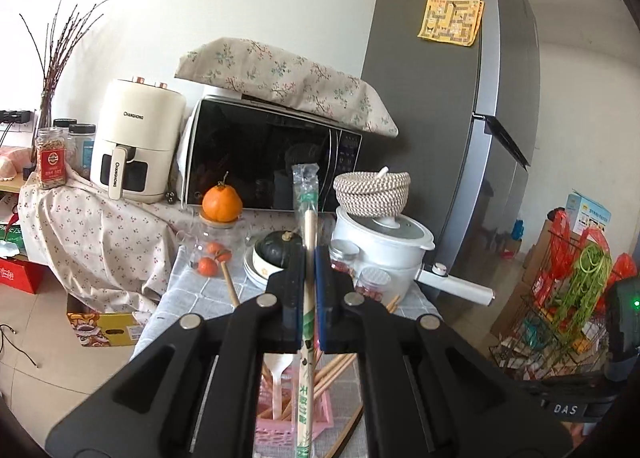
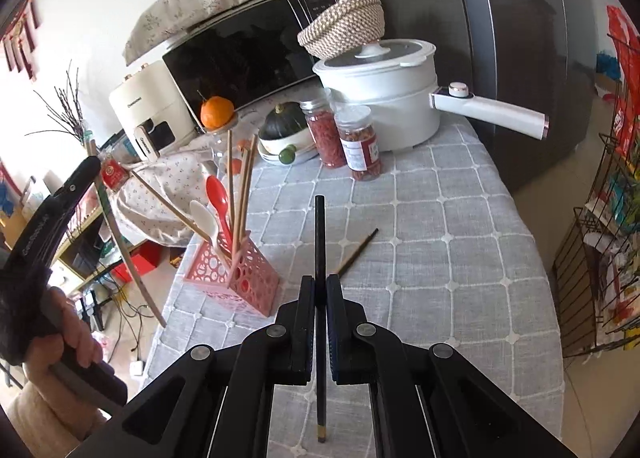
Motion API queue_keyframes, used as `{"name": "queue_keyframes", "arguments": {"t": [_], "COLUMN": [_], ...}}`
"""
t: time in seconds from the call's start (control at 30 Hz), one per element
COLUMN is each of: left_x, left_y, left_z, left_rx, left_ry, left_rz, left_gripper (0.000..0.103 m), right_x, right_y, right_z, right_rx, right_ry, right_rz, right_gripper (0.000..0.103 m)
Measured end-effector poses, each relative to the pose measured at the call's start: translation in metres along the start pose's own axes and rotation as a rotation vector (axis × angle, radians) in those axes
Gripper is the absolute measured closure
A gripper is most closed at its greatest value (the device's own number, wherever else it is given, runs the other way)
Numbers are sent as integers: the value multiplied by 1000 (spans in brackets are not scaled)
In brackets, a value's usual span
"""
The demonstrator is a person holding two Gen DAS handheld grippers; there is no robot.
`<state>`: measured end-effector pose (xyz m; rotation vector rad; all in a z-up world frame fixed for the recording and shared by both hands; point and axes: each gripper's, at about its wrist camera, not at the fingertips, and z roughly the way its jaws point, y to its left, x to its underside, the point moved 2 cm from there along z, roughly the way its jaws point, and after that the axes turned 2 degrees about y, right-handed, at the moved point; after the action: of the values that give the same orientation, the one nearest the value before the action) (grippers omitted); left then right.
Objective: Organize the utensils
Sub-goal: 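Carry the wrapped chopsticks into the basket and open the left tool while the right tool lifts its chopstick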
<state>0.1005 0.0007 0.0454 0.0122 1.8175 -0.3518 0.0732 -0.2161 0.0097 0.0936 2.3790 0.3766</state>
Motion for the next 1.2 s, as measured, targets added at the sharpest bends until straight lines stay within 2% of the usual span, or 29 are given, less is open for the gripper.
{"name": "queue_keyframes", "arguments": {"t": [0.2, 0.47, 0.63, 0.9, 1.03, 1.2], "left_x": [2, 12, 25, 35, 38, 38], "left_y": [-15, -13, -15, -4, 0, 8], "left_z": [26, 50, 64, 58, 48, 30], "left_rx": [-33, -71, -108, -157, -154, -158], "left_ry": [-37, -79, -54, 54, 158, 267], "left_rz": [45, 6, 37, 21, 27, 22], "left_gripper": [97, 97, 97, 96, 79, 69], "right_x": [-7, -13, -13, -13, -17, -24], "right_y": [0, -7, -7, -7, -2, 9], "right_z": [-18, -21, -19, -23, -26, -39], "right_rx": [-17, -23, -21, -14, -37, -82], "right_ry": [-67, -95, -94, -101, -117, -159], "right_rz": [-10, -10, -11, -17, -6, 2], "right_gripper": [98, 98, 98, 98, 98, 98]}}
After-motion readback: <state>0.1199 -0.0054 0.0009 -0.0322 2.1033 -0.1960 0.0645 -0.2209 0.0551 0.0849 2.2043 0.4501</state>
